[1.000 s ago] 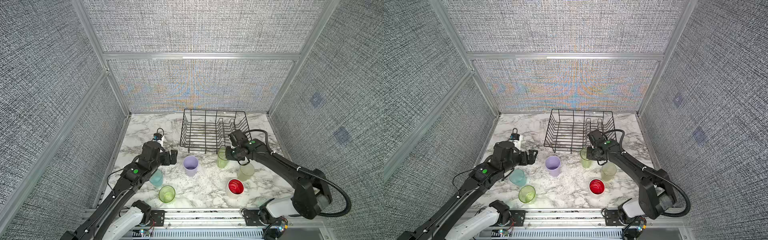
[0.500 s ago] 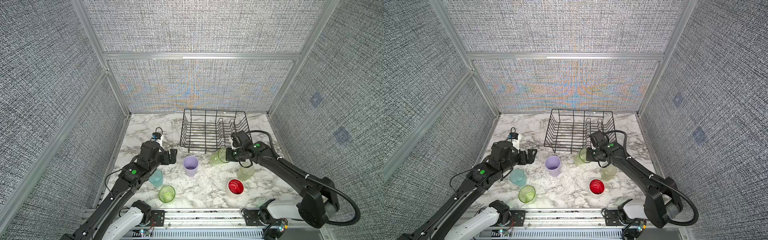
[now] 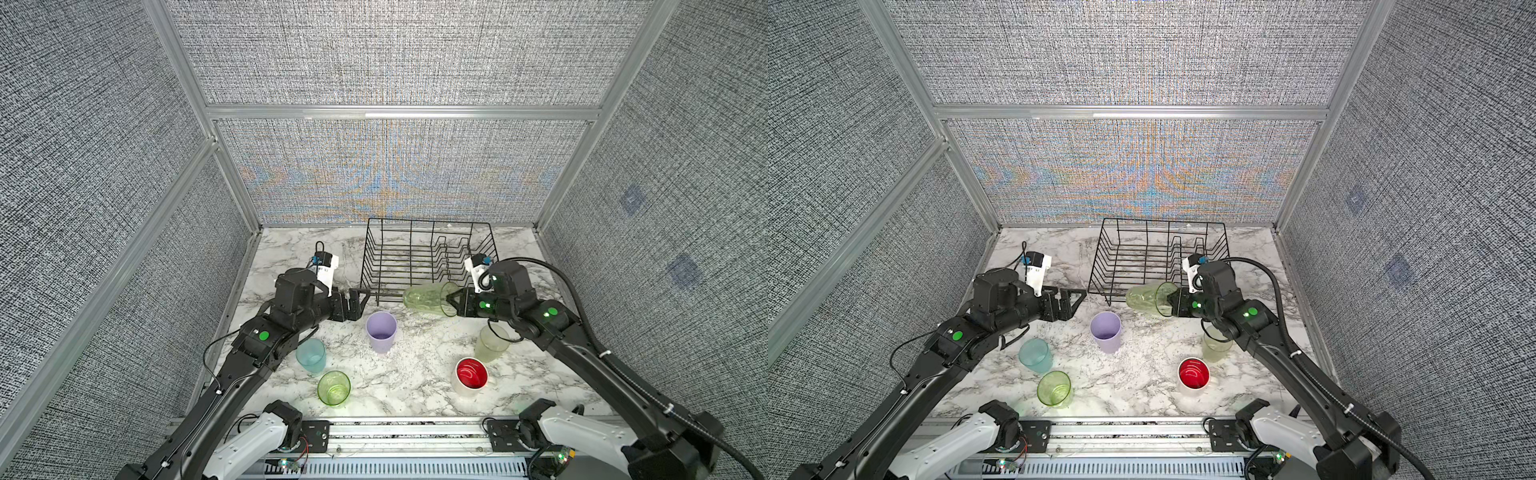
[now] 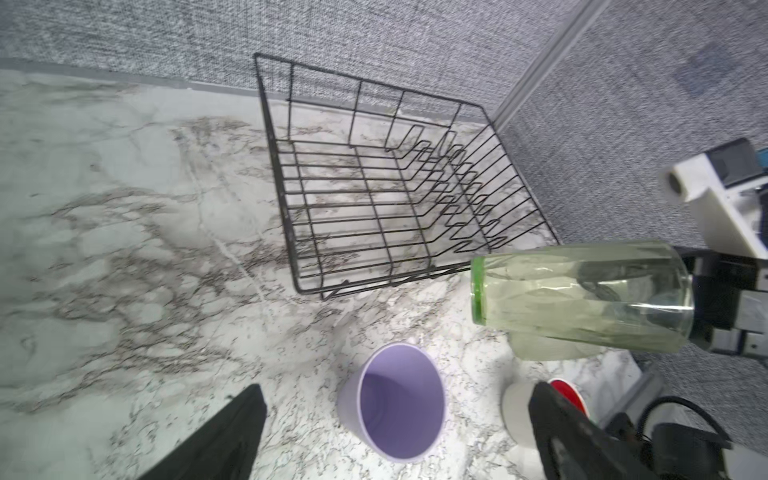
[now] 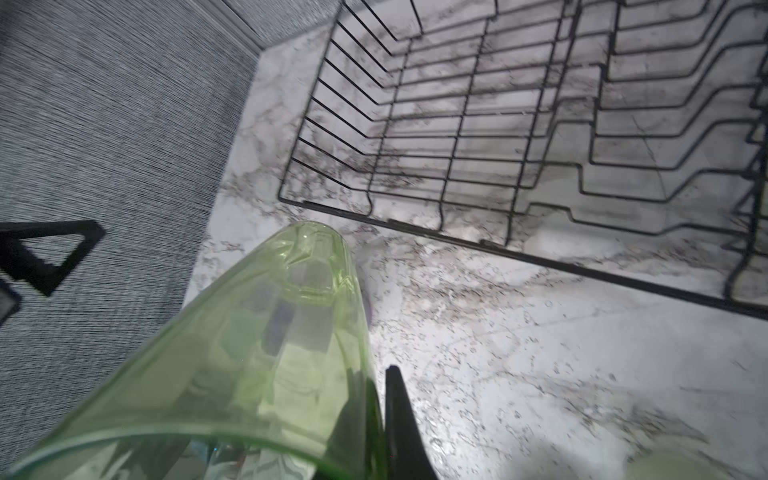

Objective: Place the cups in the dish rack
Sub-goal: 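Grasp the green cup's base with the left gripper while the right gripper holds the rim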

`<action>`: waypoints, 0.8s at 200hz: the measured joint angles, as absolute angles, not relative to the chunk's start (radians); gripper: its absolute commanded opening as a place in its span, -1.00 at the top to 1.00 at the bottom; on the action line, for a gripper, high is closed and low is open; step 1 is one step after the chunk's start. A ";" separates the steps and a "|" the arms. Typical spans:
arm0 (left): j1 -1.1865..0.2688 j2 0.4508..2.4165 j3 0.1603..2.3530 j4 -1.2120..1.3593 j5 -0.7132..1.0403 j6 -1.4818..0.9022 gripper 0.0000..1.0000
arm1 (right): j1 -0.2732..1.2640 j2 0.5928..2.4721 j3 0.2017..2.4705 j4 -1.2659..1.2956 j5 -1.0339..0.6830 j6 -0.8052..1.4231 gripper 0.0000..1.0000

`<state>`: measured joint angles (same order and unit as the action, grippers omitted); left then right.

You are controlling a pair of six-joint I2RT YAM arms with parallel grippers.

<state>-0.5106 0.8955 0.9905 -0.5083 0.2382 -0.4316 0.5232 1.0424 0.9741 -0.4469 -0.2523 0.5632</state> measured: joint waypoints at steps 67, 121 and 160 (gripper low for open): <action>-0.508 0.913 1.020 -0.321 0.516 -0.545 -0.99 | 0.495 0.933 0.907 -0.195 -0.408 0.762 1.00; -0.491 0.981 1.024 -0.207 0.698 -0.649 -0.99 | 0.431 0.994 0.848 0.040 -0.623 0.975 1.00; -0.464 1.063 0.995 -0.117 0.823 -0.762 -0.99 | 0.427 1.074 0.825 0.245 -0.778 1.104 1.00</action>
<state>-0.4641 1.0630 0.9951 -0.1165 0.8230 -0.7624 0.4271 1.0744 0.8249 0.2455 -0.7784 1.1042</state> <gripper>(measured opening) 0.996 0.069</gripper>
